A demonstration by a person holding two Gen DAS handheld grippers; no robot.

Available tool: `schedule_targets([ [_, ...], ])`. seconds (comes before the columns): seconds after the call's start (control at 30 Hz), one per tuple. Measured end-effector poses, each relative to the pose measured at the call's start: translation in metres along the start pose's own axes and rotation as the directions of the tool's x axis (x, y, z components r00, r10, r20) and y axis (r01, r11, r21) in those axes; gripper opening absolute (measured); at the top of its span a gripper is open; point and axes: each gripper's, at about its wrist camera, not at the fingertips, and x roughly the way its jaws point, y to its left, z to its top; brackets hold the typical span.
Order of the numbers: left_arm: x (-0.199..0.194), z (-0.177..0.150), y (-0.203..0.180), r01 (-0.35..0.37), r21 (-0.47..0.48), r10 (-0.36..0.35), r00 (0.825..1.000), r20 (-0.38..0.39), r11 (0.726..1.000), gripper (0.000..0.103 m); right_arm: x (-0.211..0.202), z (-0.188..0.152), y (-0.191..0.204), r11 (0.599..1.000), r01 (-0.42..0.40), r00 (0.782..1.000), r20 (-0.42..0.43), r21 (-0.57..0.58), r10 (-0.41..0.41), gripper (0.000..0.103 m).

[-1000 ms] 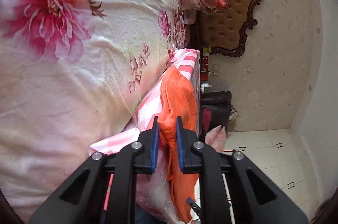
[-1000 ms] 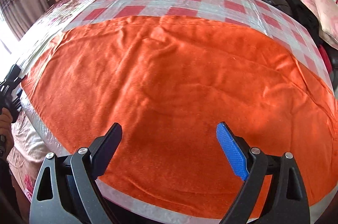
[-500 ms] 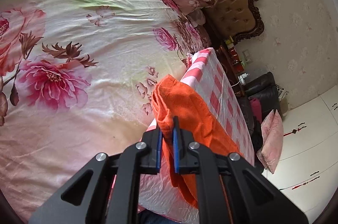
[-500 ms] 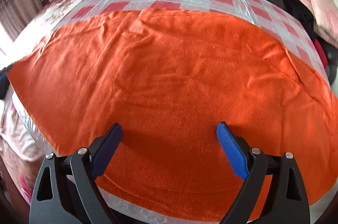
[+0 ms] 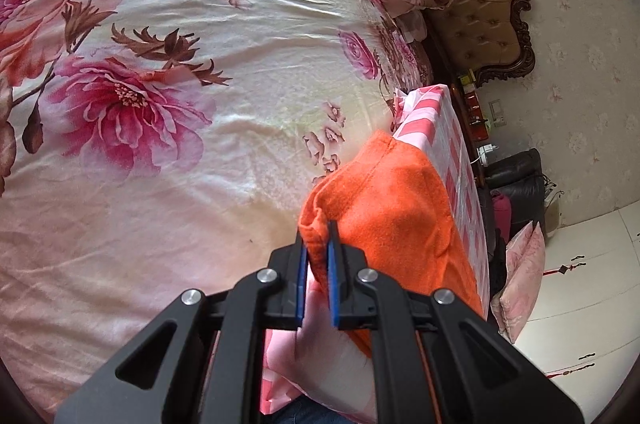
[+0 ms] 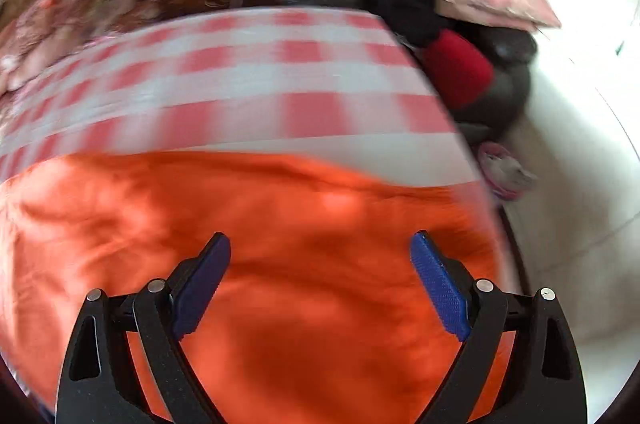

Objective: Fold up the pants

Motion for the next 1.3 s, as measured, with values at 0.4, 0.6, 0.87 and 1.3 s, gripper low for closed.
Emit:
schedule_targets([
  [0.4, -0.052, -0.027, -0.048, -0.38, 0.223, 0.286, 0.888, 0.36, 0.898, 0.058, 0.021, -0.014, -0.043, 0.99, -0.086, 0.994, 0.077, 0.116, 0.077, 0.098],
  [0.6, 0.013, -0.093, -0.173, -0.386, 0.642, 0.249, 0.922, 0.298, 0.663, 0.068, 0.021, -0.013, -0.043, 0.987, -0.089, 0.994, 0.079, 0.131, 0.079, 0.098],
  [0.87, 0.117, -0.102, -0.222, -0.315, 0.744, 0.273, 0.944, 0.184, 0.589, 0.025, 0.02, -0.015, -0.043, 0.988, -0.084, 0.994, 0.088, 0.133, 0.073, 0.098],
  [1.3, 0.088, -0.004, -0.159, -0.561, 0.6, 0.426, 0.826, 0.368, 0.57, 0.049, 0.022, -0.016, -0.049, 0.98, -0.12, 0.991, 0.078, 0.161, 0.109, 0.098],
])
